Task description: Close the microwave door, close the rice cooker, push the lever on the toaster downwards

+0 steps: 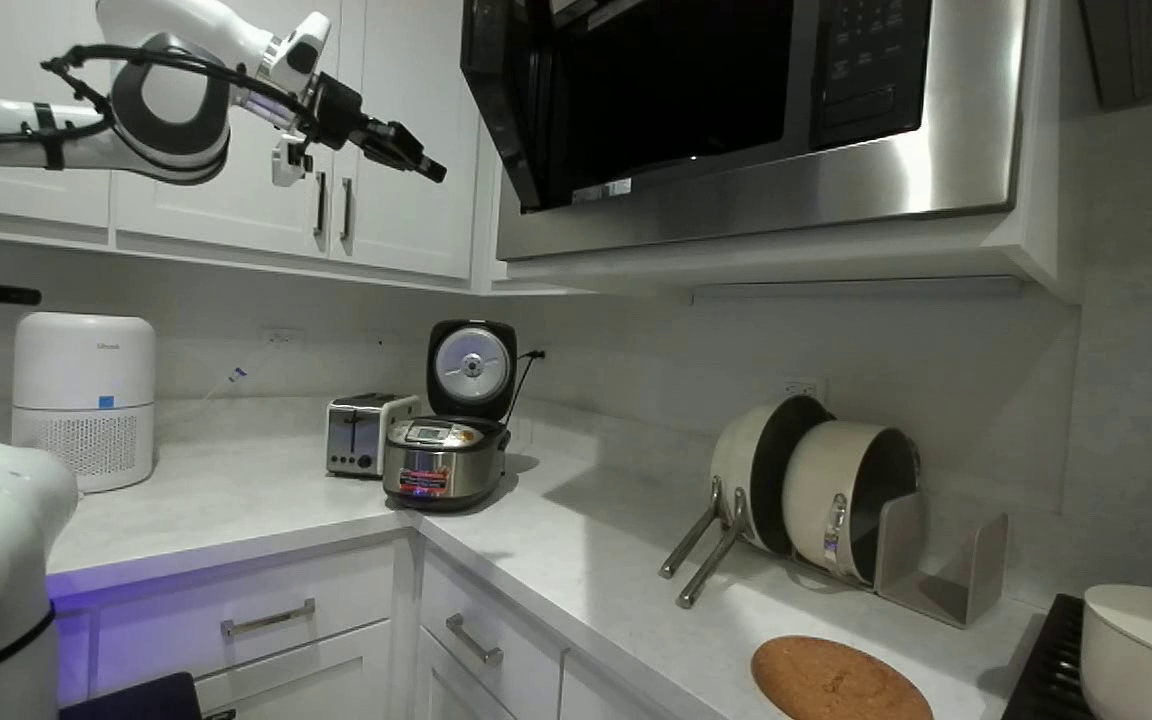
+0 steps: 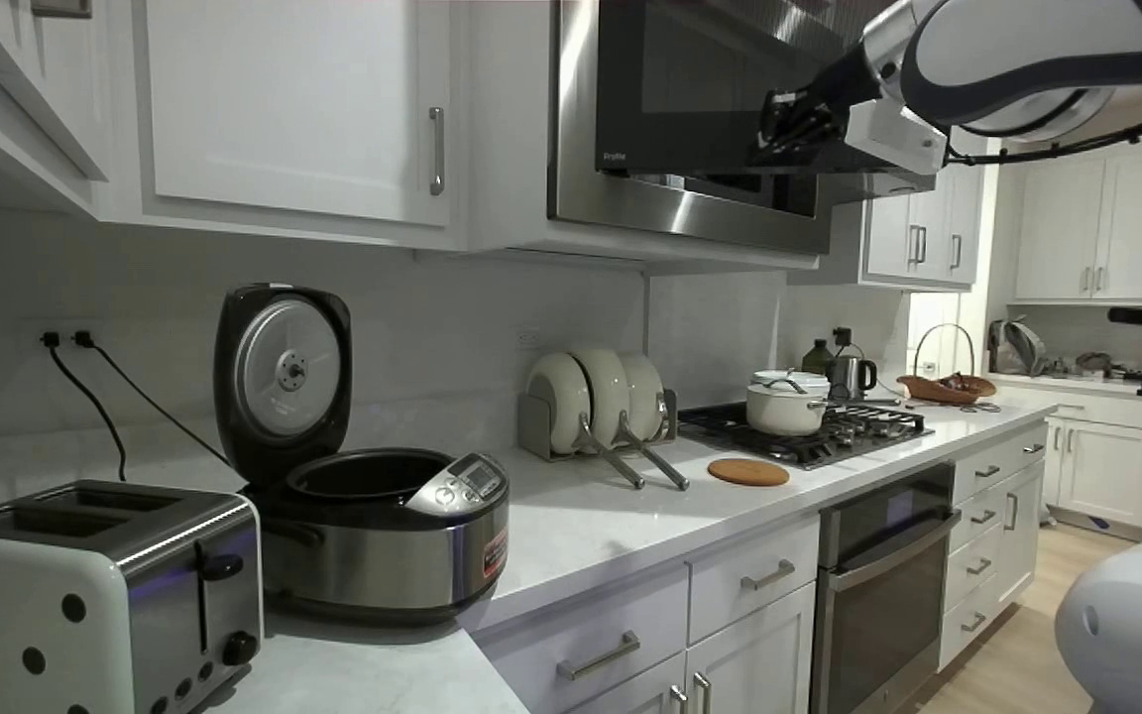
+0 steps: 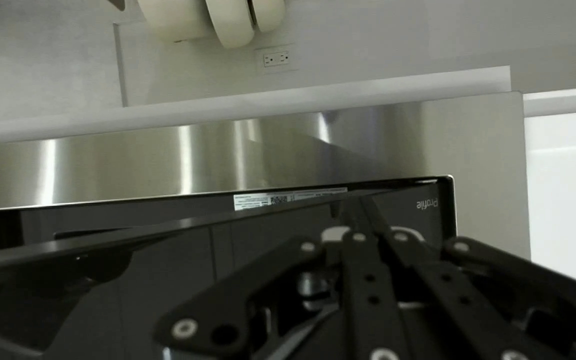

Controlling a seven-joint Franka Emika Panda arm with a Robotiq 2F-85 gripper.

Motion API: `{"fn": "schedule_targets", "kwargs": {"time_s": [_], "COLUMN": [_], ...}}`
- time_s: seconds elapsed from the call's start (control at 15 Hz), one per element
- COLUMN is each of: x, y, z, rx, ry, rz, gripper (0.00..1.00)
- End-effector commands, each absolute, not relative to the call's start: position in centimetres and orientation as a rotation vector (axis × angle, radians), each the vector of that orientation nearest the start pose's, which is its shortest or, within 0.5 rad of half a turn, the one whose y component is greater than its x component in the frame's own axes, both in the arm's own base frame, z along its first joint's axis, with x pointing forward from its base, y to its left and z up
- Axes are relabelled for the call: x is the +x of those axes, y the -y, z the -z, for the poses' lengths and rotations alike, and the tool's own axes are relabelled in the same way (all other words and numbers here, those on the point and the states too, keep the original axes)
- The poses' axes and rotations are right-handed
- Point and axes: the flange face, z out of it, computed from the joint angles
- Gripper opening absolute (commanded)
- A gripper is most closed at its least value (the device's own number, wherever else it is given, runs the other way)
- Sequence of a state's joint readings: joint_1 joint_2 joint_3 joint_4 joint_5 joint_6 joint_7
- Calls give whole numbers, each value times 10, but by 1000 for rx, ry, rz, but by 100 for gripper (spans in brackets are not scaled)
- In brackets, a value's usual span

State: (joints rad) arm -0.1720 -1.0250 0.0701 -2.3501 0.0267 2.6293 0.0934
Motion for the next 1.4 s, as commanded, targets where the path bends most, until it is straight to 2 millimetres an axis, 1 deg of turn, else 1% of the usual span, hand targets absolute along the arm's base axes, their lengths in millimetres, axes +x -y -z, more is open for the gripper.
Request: {"fn": "schedule_targets", "kwargs": {"time_s": [0.0, 0.27, 0.53, 0.8, 1.13, 1.33], "x": [260, 267, 276, 284, 292, 299], "y": [8, 20, 36, 48, 73, 84], "z": [-807, -811, -818, -822, -830, -831], "rx": [-2514, -2508, -2486, -2473, -2447, -2435], "ry": [-336, -429, -555, -644, -762, -812], "rz": [1995, 2022, 2050, 2088, 2130, 2138], "gripper": [0, 0, 0, 0, 0, 0]}}
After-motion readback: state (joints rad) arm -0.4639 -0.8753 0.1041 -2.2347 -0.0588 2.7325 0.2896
